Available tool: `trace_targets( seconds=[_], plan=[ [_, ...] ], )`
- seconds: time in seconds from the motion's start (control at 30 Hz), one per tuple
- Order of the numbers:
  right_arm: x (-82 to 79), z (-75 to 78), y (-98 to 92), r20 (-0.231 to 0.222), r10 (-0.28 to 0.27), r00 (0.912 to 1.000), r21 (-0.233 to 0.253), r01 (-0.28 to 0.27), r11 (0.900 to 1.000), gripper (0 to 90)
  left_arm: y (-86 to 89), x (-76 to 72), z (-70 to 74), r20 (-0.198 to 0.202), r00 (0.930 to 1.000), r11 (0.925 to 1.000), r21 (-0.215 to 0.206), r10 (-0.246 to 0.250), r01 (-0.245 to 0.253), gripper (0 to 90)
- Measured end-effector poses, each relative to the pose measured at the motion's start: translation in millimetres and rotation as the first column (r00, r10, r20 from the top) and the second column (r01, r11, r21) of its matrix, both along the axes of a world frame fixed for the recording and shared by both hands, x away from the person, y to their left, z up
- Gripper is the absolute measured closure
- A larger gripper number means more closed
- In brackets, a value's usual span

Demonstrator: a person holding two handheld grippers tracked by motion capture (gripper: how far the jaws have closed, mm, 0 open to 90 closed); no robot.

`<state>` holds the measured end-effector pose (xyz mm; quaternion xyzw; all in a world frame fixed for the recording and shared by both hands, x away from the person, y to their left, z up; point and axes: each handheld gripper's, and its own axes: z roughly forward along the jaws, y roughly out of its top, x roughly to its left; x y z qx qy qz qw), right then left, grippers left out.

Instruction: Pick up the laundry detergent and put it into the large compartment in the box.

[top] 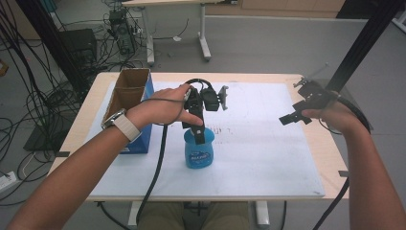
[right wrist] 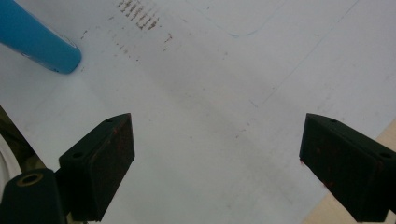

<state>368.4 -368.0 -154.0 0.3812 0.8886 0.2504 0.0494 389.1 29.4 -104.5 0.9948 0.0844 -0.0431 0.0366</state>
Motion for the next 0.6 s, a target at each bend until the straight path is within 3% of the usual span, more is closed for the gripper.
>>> trace_targets(
  seconds=[0.6],
  plan=[
    [-0.1, -0.7, -1.0, -0.002, -0.005, 1.0, 0.004, 0.005, 1.0, 10.2, 0.9, 0.7, 0.0, -0.002, 1.0, 1.0, -0.002, 0.003, -0.003, 7.2]
  ],
)
